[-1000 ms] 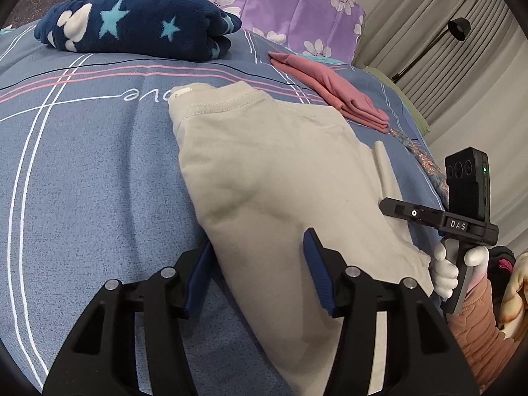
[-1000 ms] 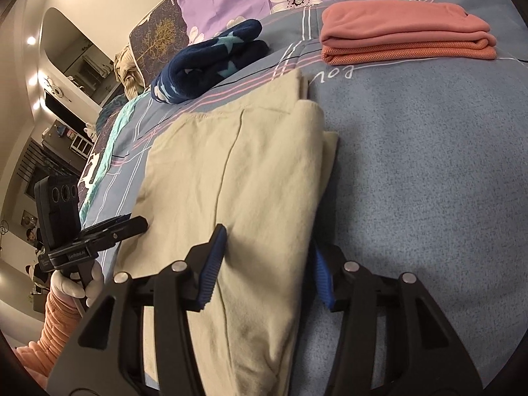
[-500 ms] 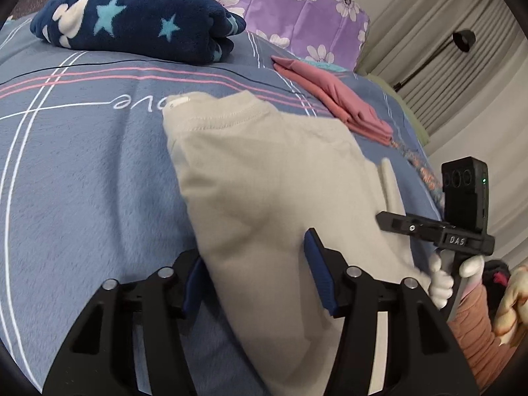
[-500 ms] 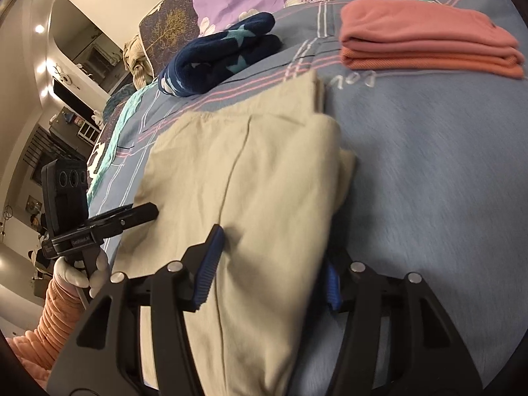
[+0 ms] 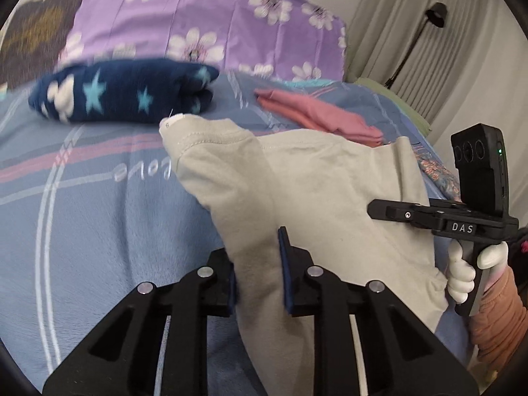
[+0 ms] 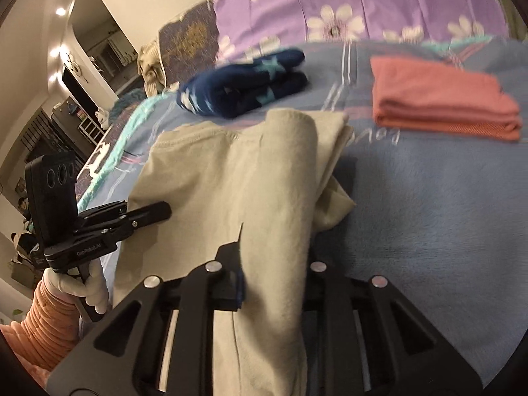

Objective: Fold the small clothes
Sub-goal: 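Grasp the folded shirt edge with the left gripper while the right gripper grasps beside it, then lift the beige shirt with both grippers and carry it toward the floral cloth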

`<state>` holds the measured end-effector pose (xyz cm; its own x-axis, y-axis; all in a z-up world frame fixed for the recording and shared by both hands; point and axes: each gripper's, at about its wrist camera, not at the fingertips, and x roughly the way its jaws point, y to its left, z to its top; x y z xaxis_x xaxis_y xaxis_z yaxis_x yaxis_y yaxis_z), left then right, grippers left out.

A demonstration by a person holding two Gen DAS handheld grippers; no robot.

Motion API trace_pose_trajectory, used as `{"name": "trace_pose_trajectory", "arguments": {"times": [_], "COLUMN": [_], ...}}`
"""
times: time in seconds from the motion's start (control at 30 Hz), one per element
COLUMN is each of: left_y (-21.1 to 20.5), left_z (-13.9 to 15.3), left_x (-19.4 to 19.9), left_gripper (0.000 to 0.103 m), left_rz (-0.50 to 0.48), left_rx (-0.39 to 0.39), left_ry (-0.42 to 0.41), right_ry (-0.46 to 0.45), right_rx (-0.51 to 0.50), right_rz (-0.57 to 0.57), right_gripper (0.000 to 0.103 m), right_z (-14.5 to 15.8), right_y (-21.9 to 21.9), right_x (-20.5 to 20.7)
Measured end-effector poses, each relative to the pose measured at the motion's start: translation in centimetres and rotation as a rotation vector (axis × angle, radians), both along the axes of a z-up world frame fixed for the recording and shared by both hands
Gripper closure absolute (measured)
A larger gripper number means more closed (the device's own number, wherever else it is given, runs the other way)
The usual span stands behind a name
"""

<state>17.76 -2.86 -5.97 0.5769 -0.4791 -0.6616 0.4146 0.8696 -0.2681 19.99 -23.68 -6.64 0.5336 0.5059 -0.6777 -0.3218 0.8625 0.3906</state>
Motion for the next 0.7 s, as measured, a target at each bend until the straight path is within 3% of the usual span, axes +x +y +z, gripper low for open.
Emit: {"name": "trace_pose_trajectory", "arguments": {"times": [0.3,0.5,0.7], "left_y": [-1.4,-4.6,-8.6], "left_z": [6.3,10.5,12.7], "left_x": [-4.1,-7.4,-10.0], "left_gripper": [0.084,0.084,0.084], "left_rz": [-0.036,-0.096,-0.16], "left_rx": [-0.04,-0.046,-0.056], "left_ry": [-0.133,-0.225,-0.278], "right_ry": [-0.181,-0.308,-0.367], "right_rx": [-0.011,-0.045,-0.057], "right_rz": [-0.045,-0.102,-0.178], "right_gripper": [0.085,0.085,0.085], "right_z": [6.7,11.1,13.4], "right_y": [-1.4,-3.6,-6.9], "right_x": [-6.8,-12.1,-16.3]}}
